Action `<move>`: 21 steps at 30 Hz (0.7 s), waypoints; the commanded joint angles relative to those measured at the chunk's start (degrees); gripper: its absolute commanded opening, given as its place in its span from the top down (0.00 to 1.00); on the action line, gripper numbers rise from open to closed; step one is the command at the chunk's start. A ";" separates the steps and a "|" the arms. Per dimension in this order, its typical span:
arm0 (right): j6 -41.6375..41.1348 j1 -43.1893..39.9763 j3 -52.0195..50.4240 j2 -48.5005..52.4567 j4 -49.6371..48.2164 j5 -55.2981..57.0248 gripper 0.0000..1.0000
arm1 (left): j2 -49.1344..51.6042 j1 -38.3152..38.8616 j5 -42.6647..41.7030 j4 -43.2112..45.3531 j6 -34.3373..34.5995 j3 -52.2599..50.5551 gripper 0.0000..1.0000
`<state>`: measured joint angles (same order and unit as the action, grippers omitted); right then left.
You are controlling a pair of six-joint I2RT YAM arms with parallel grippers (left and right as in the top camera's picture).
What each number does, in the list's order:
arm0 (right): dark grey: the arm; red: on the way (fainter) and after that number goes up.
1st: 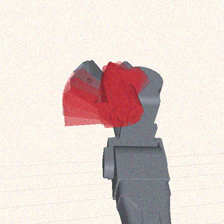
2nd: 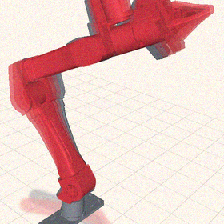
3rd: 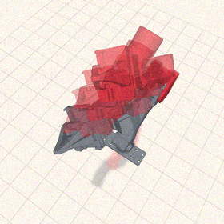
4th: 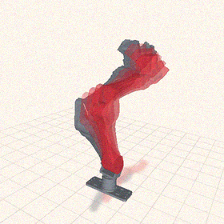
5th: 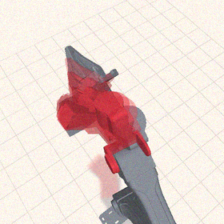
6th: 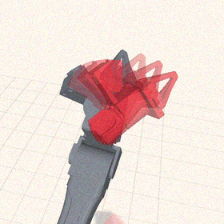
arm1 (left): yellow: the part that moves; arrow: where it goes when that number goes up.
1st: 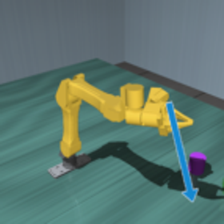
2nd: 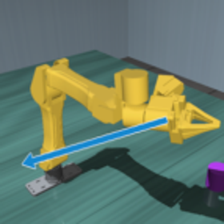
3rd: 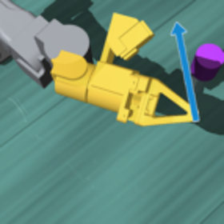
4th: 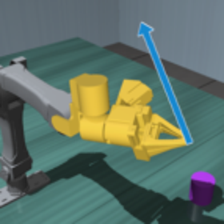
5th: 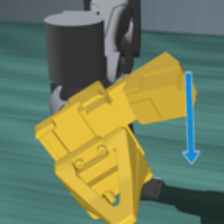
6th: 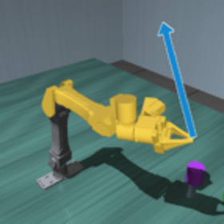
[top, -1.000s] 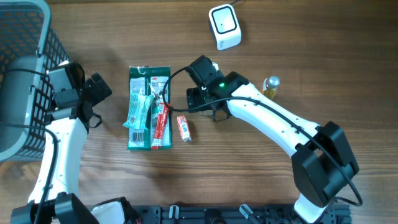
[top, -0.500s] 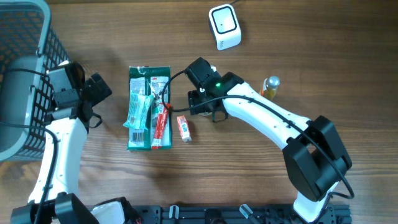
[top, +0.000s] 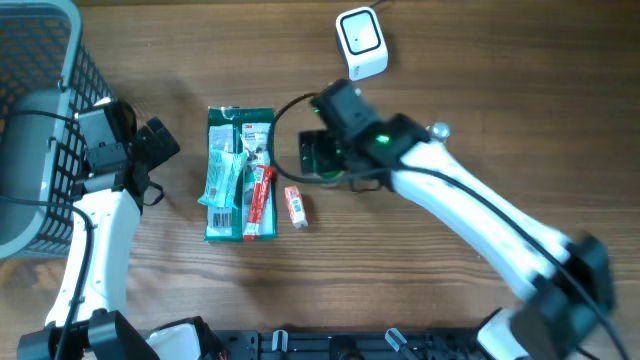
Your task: Scan the item barcode
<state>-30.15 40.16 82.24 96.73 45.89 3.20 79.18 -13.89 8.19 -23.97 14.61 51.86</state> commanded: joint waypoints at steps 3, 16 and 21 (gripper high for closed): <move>0.59 -0.39 1.57 -12.48 5.33 12.48 0.00 | -0.74 -0.22 -0.24 0.15 -0.72 0.87 0.00; -1.36 -0.55 1.53 -13.22 9.25 14.75 0.00 | -0.74 -0.22 -0.24 0.15 -0.70 0.87 0.00; -1.36 -0.55 1.53 -12.94 9.70 13.05 0.00 | -0.74 -0.22 -0.24 0.15 -0.72 0.87 0.00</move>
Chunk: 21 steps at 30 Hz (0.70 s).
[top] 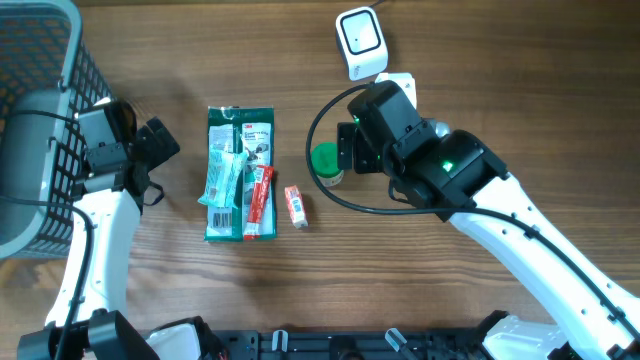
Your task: Scan the item barcode
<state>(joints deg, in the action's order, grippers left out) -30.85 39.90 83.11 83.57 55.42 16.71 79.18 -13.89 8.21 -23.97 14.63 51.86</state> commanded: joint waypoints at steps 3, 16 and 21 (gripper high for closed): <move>-0.63 -0.28 0.66 0.44 0.20 -0.68 0.00 | -0.74 -0.22 -0.26 0.15 -0.72 0.87 0.00; 3.65 -25.29 9.79 2.21 12.83 -9.73 0.17 | -0.74 -0.22 -0.26 0.15 -0.72 0.87 0.00; 3.89 -25.31 8.24 9.44 12.90 -9.51 0.18 | -0.74 -0.22 -0.26 0.15 -0.72 0.87 0.00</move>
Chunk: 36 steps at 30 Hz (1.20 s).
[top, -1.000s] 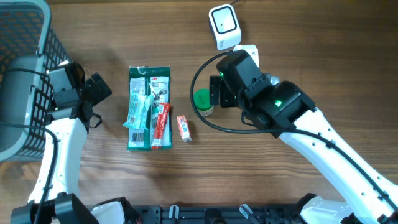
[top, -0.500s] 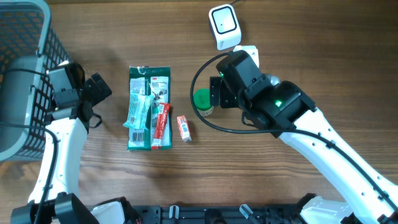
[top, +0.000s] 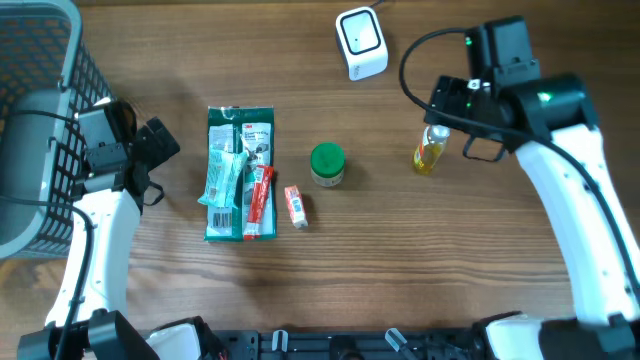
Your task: Scan the item barcode
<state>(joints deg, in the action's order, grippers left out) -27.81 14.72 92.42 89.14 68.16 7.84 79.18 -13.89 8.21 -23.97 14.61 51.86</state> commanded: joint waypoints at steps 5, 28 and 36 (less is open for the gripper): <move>0.85 -0.13 -1.07 12.07 1.44 -0.66 0.19 | -0.74 -0.22 -0.26 0.15 -0.72 0.87 0.00; 1.01 -0.13 -7.63 18.25 -4.94 -0.68 0.34 | -0.74 -0.22 -0.26 0.15 -0.72 0.87 0.00; 5.18 -4.31 -6.60 17.99 -6.03 -9.40 0.31 | -0.74 -0.22 -0.26 0.15 -0.72 0.87 0.00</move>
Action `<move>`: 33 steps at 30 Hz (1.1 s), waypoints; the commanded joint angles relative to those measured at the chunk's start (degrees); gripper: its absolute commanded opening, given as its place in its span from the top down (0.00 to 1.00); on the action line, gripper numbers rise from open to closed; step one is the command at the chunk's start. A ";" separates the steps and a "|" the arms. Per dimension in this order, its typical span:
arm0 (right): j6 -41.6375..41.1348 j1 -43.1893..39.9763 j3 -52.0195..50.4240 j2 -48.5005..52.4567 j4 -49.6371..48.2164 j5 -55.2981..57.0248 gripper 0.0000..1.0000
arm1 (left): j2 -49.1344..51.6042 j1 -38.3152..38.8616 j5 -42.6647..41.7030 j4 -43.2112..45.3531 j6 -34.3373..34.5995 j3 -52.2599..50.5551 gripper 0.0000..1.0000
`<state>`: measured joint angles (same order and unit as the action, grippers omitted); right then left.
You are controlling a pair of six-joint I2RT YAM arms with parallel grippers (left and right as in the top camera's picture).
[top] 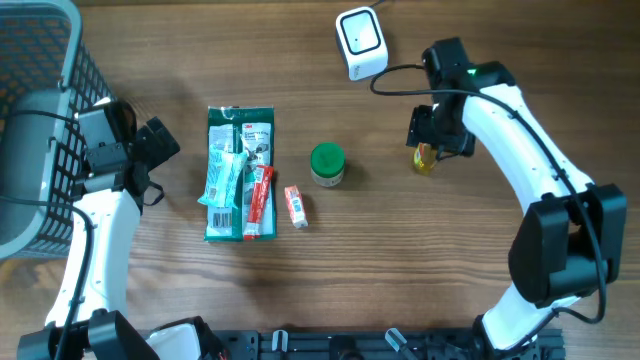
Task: Scan the item barcode
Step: 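Grasp the yellow bottle with the right gripper and lift it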
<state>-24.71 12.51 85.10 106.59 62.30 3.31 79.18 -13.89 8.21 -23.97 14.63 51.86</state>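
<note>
Only the overhead view is given. A small yellow bottle (425,160) stands right of centre, and my right gripper (432,140) hangs over its upper part, hiding the top. Its fingers look spread on either side of the bottle, but whether they touch it is unclear. The white barcode scanner (361,41) sits at the far edge, up and left of that gripper. A green-lidded jar (327,164) stands at centre. My left gripper (160,140) rests at the left beside the basket, holding nothing.
A grey wire basket (40,120) fills the far left. A green packet (240,172) lies left of centre with a pale blue sachet and a red stick (259,202) on it. A small red and white pack (295,206) lies beside them. The scanner's cable loops near the right arm.
My right gripper has moved left and towards the near side, from just right of the yellow bottle's top to directly over it. The arm's elbow has swung round. Nothing else has moved.
My right gripper was first over the green-lidded jar at centre. It then sat just right of the jar, which stayed in place. Later it stood at the right, near the yellow bottle, and now it covers the bottle's top. The left arm stayed still.
</note>
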 commanded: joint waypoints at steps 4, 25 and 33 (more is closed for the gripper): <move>2.29 -3.06 0.74 0.55 -0.48 -5.97 0.35 | -0.74 -0.22 -0.26 0.15 -0.72 0.87 0.00; -0.94 -1.22 1.90 -0.74 0.04 -2.08 0.42 | -0.74 -0.22 -0.26 0.15 -0.72 0.87 0.00; 0.92 -1.95 1.97 -2.99 0.87 -3.32 0.73 | -0.74 -0.22 -0.26 0.15 -0.72 0.87 0.00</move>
<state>-25.26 11.20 85.71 106.59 62.98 0.32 79.18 -13.89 8.21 -23.97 14.61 51.86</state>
